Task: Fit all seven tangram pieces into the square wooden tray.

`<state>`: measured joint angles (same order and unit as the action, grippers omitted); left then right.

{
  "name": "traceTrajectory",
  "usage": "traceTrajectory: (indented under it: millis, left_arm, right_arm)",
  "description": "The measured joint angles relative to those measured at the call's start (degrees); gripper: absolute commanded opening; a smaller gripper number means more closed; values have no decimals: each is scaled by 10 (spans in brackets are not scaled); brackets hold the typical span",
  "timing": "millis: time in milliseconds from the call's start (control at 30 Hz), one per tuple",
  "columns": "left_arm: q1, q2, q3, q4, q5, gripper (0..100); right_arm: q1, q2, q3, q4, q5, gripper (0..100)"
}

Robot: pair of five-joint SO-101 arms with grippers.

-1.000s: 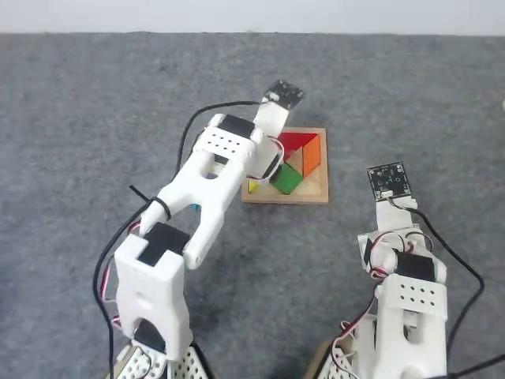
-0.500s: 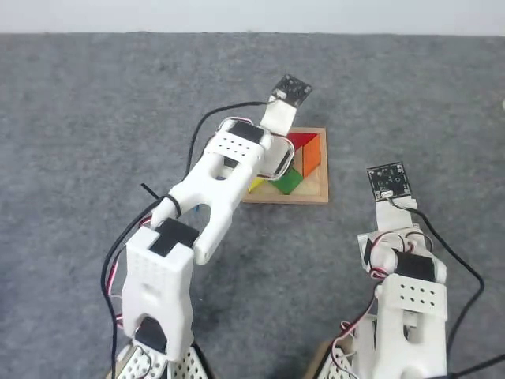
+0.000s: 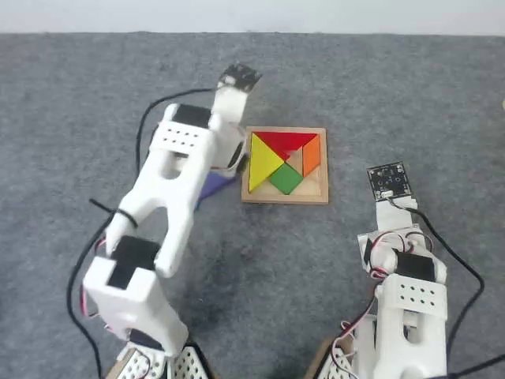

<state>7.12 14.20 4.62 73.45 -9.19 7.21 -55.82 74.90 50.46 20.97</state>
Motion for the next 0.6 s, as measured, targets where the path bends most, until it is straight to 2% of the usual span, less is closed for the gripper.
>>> traceTrajectory:
  millis: [167, 600]
  left_arm:
    - [-50, 0, 92, -64, -44, 230]
    - [-141, 0, 142, -86, -112, 232]
  right_arm:
    - [0, 0, 0, 0, 0, 8]
    - [-22, -4, 17, -16, 0, 8]
